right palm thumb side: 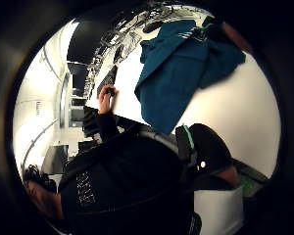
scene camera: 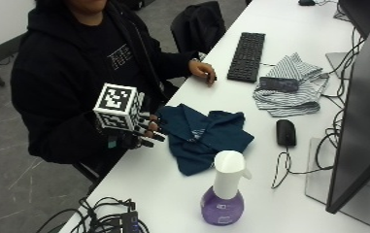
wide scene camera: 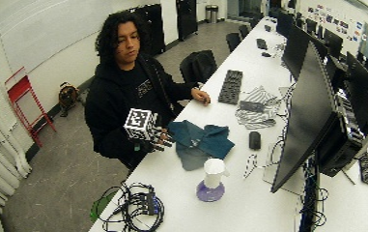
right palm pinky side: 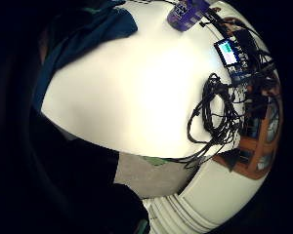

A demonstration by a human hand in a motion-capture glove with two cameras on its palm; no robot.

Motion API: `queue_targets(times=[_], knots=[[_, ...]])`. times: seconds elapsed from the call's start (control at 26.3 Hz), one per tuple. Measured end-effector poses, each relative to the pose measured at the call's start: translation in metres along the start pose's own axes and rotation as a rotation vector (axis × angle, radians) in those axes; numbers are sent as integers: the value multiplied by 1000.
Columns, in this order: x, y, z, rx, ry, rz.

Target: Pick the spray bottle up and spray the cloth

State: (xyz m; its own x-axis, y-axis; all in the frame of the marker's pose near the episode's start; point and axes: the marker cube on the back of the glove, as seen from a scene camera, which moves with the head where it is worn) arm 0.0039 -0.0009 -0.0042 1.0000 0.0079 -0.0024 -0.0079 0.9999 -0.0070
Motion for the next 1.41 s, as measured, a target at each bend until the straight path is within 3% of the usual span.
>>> queue_targets(times=[0.84, 1.18, 1.41], knots=[[36, -14, -12, 9, 25, 65], [106, -78, -60, 124, 5, 162], [152, -128, -95, 282, -191, 280]])
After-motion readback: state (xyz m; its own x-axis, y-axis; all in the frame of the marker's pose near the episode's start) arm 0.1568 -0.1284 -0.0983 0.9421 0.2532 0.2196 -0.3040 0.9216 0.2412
